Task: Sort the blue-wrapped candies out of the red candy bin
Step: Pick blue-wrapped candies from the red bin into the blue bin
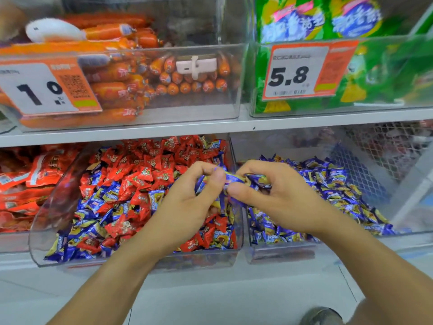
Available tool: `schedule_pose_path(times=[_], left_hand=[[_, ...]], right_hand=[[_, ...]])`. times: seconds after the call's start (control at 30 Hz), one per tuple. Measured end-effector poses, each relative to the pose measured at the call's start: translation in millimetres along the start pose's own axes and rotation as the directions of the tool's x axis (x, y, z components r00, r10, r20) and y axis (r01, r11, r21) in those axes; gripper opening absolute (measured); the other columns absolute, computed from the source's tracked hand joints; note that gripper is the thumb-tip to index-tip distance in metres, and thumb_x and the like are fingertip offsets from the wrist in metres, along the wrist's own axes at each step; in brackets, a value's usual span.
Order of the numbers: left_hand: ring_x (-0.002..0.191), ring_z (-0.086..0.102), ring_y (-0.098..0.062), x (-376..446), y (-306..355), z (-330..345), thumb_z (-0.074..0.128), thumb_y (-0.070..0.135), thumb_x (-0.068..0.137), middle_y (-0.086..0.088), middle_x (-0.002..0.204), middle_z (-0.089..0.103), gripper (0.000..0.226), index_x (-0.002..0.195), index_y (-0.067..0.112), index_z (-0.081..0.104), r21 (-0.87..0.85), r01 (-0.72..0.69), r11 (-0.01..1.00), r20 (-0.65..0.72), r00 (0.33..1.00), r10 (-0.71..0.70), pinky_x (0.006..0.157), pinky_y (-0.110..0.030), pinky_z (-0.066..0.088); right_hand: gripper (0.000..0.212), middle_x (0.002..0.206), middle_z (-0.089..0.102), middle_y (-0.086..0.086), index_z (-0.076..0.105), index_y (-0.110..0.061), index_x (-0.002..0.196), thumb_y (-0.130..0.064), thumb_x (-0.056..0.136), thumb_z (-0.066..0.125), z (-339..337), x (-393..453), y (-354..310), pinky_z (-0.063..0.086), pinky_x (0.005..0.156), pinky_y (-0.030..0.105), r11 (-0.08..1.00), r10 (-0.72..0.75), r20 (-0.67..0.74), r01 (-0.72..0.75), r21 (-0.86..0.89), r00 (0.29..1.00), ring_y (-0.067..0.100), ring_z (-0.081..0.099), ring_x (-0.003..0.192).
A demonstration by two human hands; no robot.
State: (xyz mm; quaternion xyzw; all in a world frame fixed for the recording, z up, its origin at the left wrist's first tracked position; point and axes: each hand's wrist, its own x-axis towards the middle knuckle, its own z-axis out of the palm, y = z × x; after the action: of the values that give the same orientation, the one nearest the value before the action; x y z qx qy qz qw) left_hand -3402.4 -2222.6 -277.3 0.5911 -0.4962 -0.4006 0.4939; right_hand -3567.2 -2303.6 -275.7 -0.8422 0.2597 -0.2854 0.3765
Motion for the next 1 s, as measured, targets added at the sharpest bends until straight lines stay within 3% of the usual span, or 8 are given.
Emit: schedule_pose_path(times=[0.1,0.27,0.33,0.4,0.5,0.63,0.87,1.0], left_hand=[[0.075,0.056,0.003,15.5,9.5,21.2,0.041,0.036,0.101,0.017,0.084,0.06,0.029,0.101,0.019,0.064,-0.011,-0.035,0.999,-0.032,0.999,0.034,0.066,-0.016,0.052],[0.1,0.051,0.005,47.9,16.7,58.6,0.056,0.032,0.096,0.008,0.11,0.052,0.024,0.12,0.034,0.059,0.454,-0.315,0.834,0.243,0.944,0.224,0.09,-0.01,0.036],[0.124,0.043,-0.006,56.9,11.2,64.3,0.058,0.04,0.094,0.008,0.13,0.045,0.053,0.142,0.042,0.037,0.58,-0.393,0.714,0.39,0.903,0.18,0.108,-0.027,0.033],[0.134,0.032,-0.011,55.2,8.4,56.5,0.054,0.041,0.095,0.011,0.139,0.04,0.058,0.147,0.042,0.029,0.648,-0.429,0.629,0.39,0.897,0.21,0.114,-0.036,0.026],[0.117,0.045,-0.001,38.8,-1.8,23.6,0.051,0.029,0.097,0.016,0.12,0.053,0.029,0.125,0.034,0.056,0.651,-0.428,0.627,0.228,0.898,0.377,0.1,-0.02,0.033],[0.088,0.054,0.001,16.1,-30.4,-24.6,0.061,0.029,0.09,0.019,0.087,0.058,0.009,0.096,0.03,0.068,0.774,-0.261,0.577,0.097,0.949,0.298,0.08,-0.023,0.045],[0.077,0.05,-0.003,15.3,-47.7,-65.5,0.062,0.049,0.085,0.015,0.081,0.054,0.021,0.093,0.031,0.068,0.887,-0.152,0.435,0.055,0.972,0.228,0.069,-0.029,0.044],[0.106,0.047,-0.013,13.1,-57.0,-88.6,0.075,0.051,0.076,0.009,0.112,0.049,0.056,0.125,0.031,0.058,0.919,-0.129,0.372,0.096,0.99,0.108,0.093,-0.03,0.042]], right_hand=[[0.022,0.073,0.062,-0.003,0.063,-0.029,0.085,-0.05,0.092,0.06,-36.7,-16.8,17.3,0.046,0.061,0.037,0.995,0.065,-0.157,-0.077,-0.067,0.985,0.023,0.055,0.062],[0.009,0.089,0.066,-0.014,0.061,-0.039,0.098,-0.039,0.09,0.065,-77.1,-31.3,64.3,0.043,0.07,0.017,0.914,0.174,-0.251,-0.25,-0.318,0.952,0.012,0.062,0.078],[0.037,0.11,0.062,-0.01,0.057,-0.044,0.121,-0.037,0.086,0.07,-83.2,-34.9,73.9,0.044,0.081,0.015,0.902,0.218,-0.171,-0.265,-0.341,0.961,0.005,0.061,0.093],[0.063,0.125,0.053,-0.006,0.045,-0.049,0.139,-0.044,0.082,0.072,-85.1,-36.5,76.2,0.044,0.098,0.024,0.901,0.253,-0.101,-0.272,-0.337,0.962,0.001,0.053,0.112],[0.054,0.139,0.047,-0.003,0.052,-0.045,0.134,-0.042,0.084,0.072,-81.5,-30.3,67.6,0.035,0.112,0.032,0.904,0.198,-0.153,-0.241,-0.354,0.968,0.009,0.043,0.131],[0.02,0.108,0.065,-0.014,0.071,-0.03,0.108,-0.023,0.09,0.069,-50.2,-13.4,38.3,0.047,0.094,0.024,0.961,0.002,-0.228,-0.064,-0.269,0.974,-0.001,0.06,0.102],[0.017,0.091,0.069,-0.008,0.071,-0.016,0.105,-0.014,0.089,0.067,33.7,18.6,-2.1,0.049,0.081,0.02,0.9,-0.307,0.047,0.306,-0.309,0.951,0.005,0.062,0.084],[0.017,0.097,0.067,-0.005,0.064,-0.025,0.107,-0.029,0.091,0.06,60.2,50.6,2.2,0.053,0.079,0.04,0.806,-0.103,0.261,0.234,-0.544,0.96,0.019,0.062,0.091]])
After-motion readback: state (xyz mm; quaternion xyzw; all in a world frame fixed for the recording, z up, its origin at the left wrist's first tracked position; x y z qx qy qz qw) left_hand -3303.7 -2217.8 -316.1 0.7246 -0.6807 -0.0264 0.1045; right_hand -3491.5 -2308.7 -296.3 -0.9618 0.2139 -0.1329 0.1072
